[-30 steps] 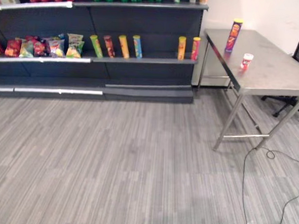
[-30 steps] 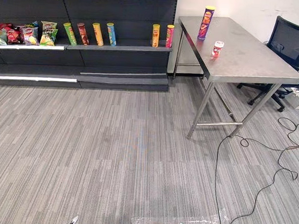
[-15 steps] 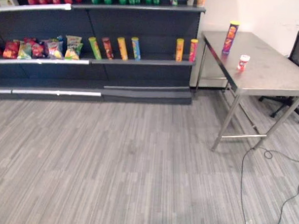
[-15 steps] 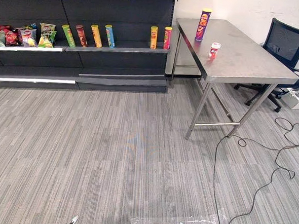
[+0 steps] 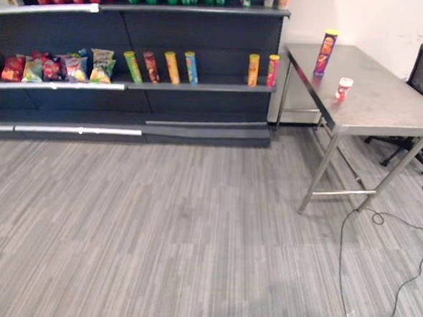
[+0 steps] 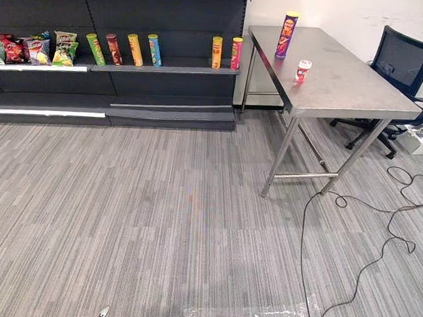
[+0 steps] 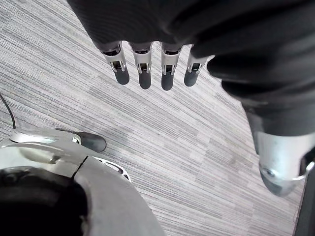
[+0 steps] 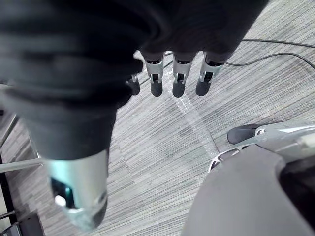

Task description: Put the gum and the chips on the shelf.

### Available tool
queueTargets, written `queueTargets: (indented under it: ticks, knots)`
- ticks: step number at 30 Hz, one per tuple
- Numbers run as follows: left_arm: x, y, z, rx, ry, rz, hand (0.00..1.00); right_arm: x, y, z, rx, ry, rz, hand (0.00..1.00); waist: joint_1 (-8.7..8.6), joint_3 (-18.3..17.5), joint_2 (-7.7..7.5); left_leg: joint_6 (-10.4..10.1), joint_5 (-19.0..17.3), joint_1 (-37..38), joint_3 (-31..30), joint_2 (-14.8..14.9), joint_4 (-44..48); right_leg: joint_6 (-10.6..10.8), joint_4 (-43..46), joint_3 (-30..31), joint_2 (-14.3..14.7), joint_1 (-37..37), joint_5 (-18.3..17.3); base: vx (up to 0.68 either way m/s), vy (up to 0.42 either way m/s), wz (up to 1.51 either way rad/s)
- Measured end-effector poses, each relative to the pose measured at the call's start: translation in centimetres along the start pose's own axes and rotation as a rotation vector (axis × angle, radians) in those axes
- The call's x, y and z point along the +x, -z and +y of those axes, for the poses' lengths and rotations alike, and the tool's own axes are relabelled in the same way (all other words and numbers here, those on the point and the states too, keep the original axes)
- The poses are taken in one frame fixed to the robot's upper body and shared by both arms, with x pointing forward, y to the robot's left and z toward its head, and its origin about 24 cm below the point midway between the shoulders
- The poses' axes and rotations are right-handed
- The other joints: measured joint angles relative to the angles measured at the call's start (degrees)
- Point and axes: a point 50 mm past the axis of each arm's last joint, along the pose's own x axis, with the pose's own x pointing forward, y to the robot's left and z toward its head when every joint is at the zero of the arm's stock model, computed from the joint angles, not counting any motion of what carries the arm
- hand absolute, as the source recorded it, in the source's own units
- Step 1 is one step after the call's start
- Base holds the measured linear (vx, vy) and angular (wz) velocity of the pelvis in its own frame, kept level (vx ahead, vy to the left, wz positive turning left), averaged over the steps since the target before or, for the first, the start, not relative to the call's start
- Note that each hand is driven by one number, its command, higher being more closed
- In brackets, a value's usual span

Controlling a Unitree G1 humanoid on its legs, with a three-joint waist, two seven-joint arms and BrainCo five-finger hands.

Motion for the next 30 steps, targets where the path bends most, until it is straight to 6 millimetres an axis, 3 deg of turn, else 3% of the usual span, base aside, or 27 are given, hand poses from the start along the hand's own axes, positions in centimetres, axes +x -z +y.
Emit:
queueTargets:
  ticks: [14,16,17,18,20,21,22,24,26,28,29,30]
  knots:
    - [0.2,-0.6,-0.1,-0.006,-0.043,-0.002,0.00,0.3,-1.0,0.6,0.058,0.034,-0.055,0.00,-0.03,2.6,0.56,-0.3,0.2,-2.6,0.1,0.6,0.0,-0.8,2.6,0.1,0.2,-4.1,-0.6,0.00,-0.001,-0.01]
    - [0.2,-0.5,0.1,-0.058,-0.060,0.003,0.00,0.3,-1.1,0.6,0.067,0.037,-0.058,0.00,0.13,3.1,-0.41,-0.6,-0.4,-3.7,0.2,0.8,1.4,-0.7,4.0,0.1,0.0,-5.3,-2.0,0.02,-0.009,0.01]
    - [0.2,-0.6,0.2,-0.068,-0.063,-0.001,0.00,0.3,-1.2,1.0,0.073,0.030,-0.061,0.00,0.13,3.2,-0.36,-0.6,-1.4,-4.9,0.1,0.9,4.0,-0.8,4.6,0.1,-0.3,-5.8,-2.6,0.05,-0.025,0.06]
    - [0.2,-0.7,0.3,-0.080,-0.069,-0.004,0.00,0.3,-1.2,1.2,0.071,0.024,-0.062,0.00,0.28,3.8,-1.49,-0.5,-3.9,-8.5,0.3,1.4,10.9,-0.8,6.1,0.4,-0.7,-6.9,-3.6,0.08,-0.026,0.09]
    - [0.3,-1.2,0.5,-0.105,-0.076,-0.020,0.00,0.4,-1.4,1.4,0.065,0.026,-0.065,0.00,0.63,4.9,-2.22,-1.5,-5.2,-14.3,0.3,2.3,24.3,-1.7,7.5,1.2,-1.6,-6.8,-4.7,0.06,-0.025,-0.06]
    - [0.2,-1.1,0.5,-0.114,-0.077,-0.016,0.00,0.4,-1.6,1.5,0.063,0.022,-0.067,0.00,1.96,6.1,-2.07,-1.8,-5.4,-18.2,0.4,3.9,34.3,-2.4,8.0,2.0,-1.7,-5.8,-5.0,0.06,0.013,-0.35]
    - [0.1,-0.6,0.6,-0.129,-0.081,-0.002,0.00,0.5,-1.7,1.0,0.050,0.030,-0.065,0.00,2.42,7.1,-1.73,-4.6,-8.7,-19.8,-0.1,4.8,37.1,-2.4,8.3,2.9,-1.2,-4.3,-5.6,0.07,0.035,-0.38]
    - [-0.4,1.1,0.2,-0.175,-0.085,0.049,0.00,0.5,-1.9,0.4,0.054,0.044,-0.066,0.00,2.23,7.1,0.32,-3.4,-9.1,-20.0,0.0,6.3,32.1,-1.5,9.2,3.5,-1.1,-2.3,-6.8,0.11,0.153,-0.27]
    - [-0.5,1.5,0.4,-0.186,-0.091,0.059,0.00,0.4,-1.6,0.3,0.069,0.041,-0.061,0.00,2.18,7.2,0.45,-2.7,-8.6,-20.4,0.1,7.1,27.5,-0.4,9.3,4.0,-2.0,-0.8,-7.7,0.13,0.202,-0.18]
    - [-0.6,1.8,0.6,-0.196,-0.095,0.069,0.00,0.2,-1.1,0.3,0.058,0.023,-0.057,0.00,2.28,7.2,0.17,-2.5,-5.1,-20.6,-0.1,8.0,22.5,1.4,9.3,4.5,-3.6,1.0,-8.8,0.20,0.246,-0.13]
    - [-0.6,1.9,0.7,-0.199,-0.098,0.070,0.00,0.1,-0.8,0.1,0.050,0.017,-0.054,0.00,2.13,7.0,0.06,-2.5,-1.4,-20.1,0.8,7.8,21.9,2.7,9.2,4.6,-4.9,2.3,-9.6,0.33,0.369,-0.01]
    - [-0.6,1.8,0.6,-0.204,-0.098,0.059,0.00,0.0,-0.5,0.2,0.058,0.019,-0.042,0.00,2.10,7.0,0.00,0.1,-2.2,-19.6,2.1,6.3,22.4,3.3,9.3,4.6,-6.3,2.9,-9.9,0.36,0.349,-0.04]
